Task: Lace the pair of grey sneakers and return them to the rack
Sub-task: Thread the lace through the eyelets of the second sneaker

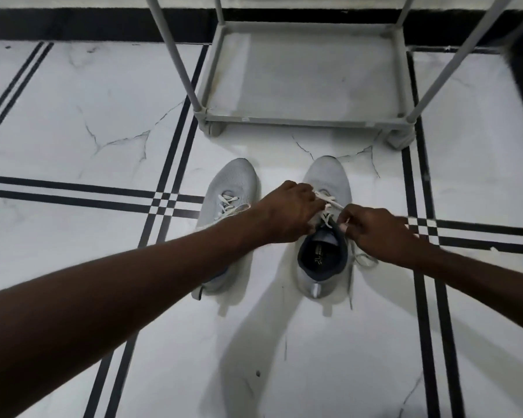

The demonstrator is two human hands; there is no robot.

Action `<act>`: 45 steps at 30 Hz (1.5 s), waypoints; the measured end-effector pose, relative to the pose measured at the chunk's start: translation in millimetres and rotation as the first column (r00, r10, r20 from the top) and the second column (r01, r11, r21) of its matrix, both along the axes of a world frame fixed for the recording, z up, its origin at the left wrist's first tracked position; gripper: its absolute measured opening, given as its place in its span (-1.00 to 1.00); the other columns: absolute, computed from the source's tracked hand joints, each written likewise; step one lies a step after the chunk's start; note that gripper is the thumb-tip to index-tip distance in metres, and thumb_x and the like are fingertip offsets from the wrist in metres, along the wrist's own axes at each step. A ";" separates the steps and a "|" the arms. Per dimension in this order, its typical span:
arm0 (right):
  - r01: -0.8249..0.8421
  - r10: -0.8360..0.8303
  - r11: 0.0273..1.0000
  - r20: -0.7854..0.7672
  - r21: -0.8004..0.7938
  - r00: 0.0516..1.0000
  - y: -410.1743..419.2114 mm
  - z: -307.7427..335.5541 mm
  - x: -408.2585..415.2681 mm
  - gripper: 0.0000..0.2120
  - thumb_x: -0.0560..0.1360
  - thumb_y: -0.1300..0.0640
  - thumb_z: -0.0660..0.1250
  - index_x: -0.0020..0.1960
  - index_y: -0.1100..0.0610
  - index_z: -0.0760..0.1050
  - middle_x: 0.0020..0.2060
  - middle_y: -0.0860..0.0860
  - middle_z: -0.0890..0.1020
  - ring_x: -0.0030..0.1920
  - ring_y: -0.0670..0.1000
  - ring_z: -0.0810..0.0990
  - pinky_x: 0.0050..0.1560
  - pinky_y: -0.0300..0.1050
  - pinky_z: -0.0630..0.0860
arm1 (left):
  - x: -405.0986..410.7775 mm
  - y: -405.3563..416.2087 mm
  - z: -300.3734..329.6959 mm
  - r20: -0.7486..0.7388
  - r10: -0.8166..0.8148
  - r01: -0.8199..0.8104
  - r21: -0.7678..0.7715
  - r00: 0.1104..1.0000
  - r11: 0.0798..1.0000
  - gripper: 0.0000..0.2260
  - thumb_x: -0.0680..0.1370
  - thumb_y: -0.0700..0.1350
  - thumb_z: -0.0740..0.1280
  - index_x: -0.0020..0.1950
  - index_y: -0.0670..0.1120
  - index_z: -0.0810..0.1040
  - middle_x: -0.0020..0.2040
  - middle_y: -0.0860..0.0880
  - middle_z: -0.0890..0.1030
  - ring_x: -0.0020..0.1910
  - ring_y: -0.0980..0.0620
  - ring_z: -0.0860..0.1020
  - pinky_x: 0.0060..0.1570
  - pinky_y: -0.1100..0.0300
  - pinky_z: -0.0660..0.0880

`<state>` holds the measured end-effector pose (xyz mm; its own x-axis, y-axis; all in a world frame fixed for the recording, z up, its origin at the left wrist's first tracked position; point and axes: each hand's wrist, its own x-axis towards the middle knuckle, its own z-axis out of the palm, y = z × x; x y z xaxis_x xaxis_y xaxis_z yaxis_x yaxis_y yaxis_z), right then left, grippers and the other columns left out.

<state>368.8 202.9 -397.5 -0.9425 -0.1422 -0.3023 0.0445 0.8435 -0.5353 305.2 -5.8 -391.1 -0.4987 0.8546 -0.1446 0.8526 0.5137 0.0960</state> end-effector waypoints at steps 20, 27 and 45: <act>-0.193 0.195 0.967 0.005 0.166 0.981 30.0 -10.6 -3.7 -0.66 0.53 0.20 0.26 -0.39 -0.02 0.35 -0.47 -0.10 0.47 -0.40 0.01 0.45 -0.37 -0.12 0.22 | 5.5 -30.5 -2.0 0.060 0.175 -0.163 -0.163 0.983 0.973 -0.82 0.49 -0.21 0.20 -0.01 -0.01 0.53 -0.18 -0.12 0.64 -0.20 -0.20 0.59 -0.33 0.11 0.30; -0.112 0.112 0.948 0.017 0.297 0.994 35.2 -14.4 -6.1 -0.84 0.55 0.14 0.27 -0.05 0.06 0.64 -0.14 0.14 0.70 -0.10 0.20 0.62 -0.23 -0.13 0.31 | 3.1 -42.5 -8.9 0.053 0.255 -0.239 -0.210 0.965 0.948 -0.83 0.45 -0.24 0.22 -0.08 -0.02 0.52 -0.22 -0.12 0.64 -0.25 -0.19 0.59 -0.35 0.11 0.31; 0.689 -0.430 0.604 0.564 -0.401 0.705 11.2 1.0 -15.1 -0.82 0.53 0.32 0.21 -0.03 0.24 0.60 -0.16 0.16 0.62 -0.26 0.02 0.52 -0.23 -0.19 0.42 | 6.6 14.3 -10.4 0.746 0.622 -0.949 0.042 0.237 0.312 -0.66 0.52 0.15 0.27 -0.19 -0.10 0.61 -0.12 -0.11 0.70 -0.10 -0.11 0.65 -0.02 -0.02 0.62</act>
